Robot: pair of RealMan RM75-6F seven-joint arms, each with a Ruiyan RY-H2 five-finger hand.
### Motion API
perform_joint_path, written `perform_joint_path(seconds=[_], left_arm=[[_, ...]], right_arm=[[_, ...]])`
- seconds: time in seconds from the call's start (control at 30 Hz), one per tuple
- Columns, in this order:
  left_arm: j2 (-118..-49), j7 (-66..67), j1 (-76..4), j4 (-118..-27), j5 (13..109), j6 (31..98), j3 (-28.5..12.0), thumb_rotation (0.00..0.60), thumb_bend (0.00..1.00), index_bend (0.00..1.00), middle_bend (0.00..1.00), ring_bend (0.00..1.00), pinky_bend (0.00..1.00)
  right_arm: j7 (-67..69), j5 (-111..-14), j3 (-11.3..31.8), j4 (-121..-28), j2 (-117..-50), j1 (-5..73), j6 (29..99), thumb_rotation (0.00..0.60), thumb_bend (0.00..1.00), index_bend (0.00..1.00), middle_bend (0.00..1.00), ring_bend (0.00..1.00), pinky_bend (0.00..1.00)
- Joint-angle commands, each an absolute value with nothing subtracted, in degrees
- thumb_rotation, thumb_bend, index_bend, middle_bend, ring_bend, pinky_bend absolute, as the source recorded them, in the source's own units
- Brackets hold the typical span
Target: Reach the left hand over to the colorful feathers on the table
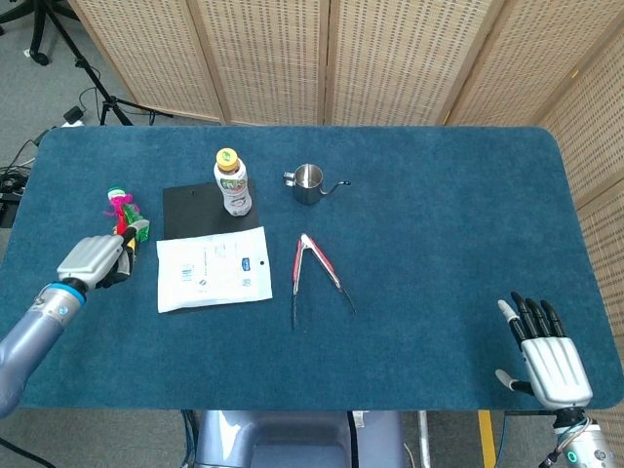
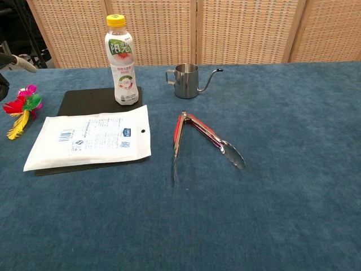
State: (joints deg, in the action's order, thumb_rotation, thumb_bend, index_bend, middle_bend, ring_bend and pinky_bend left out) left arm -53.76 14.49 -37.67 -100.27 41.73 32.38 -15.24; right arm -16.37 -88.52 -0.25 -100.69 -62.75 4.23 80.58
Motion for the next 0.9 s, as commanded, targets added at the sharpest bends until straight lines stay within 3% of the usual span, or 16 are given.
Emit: perform_joint_path(seconds=[0.03, 0.2, 0.47, 0.67, 0.9], left_arm=[[-54.5, 14.1, -47.4, -90.6, 33.8, 23.5, -11.6, 0.6, 1.0, 0.0, 0.68, 0.69, 0.54], [-56.5, 18.5, -56.2, -83.7, 29.4, 22.3, -3.7, 0.6, 1.0, 0.0, 0.68, 0.69, 0.54], [-61.3, 15.6, -65.9, -75.1, 19.2, 13.6, 7.7, 0.6, 1.0, 0.0, 0.68, 0.69, 0.54], [-65.5, 8.9, -67.1, -68.3, 19.7, 7.4, 10.5, 0.6, 1.0, 0.0, 0.68, 0.69, 0.54], [-68.8, 3.7, -66.4, -63.2, 24.0, 4.8, 10.4, 0.6, 1.0, 0.0, 0.68, 0.69, 0.54]], right_arm=[[-16.2, -88.0, -0.2, -100.6, -62.9, 4.5, 80.0, 0.6, 0.16, 0.0, 0.0, 0.0, 0.0], [-16.4, -86.3, -0.1, -99.8, -63.4, 5.4, 77.7, 0.6, 0.16, 0.0, 0.0, 0.0, 0.0], [-16.5, -86.2, -0.1, -99.5, -63.7, 5.6, 77.6, 0.6, 0.16, 0.0, 0.0, 0.0, 0.0], [-16.7, -86.1, -0.3, -99.4, -63.8, 5.8, 77.3, 0.6, 0.16, 0.0, 0.0, 0.0, 0.0], [-16.6, -85.6, -0.3, -99.2, -63.9, 6.1, 76.9, 0.6, 0.16, 0.0, 0.0, 0.0, 0.0]])
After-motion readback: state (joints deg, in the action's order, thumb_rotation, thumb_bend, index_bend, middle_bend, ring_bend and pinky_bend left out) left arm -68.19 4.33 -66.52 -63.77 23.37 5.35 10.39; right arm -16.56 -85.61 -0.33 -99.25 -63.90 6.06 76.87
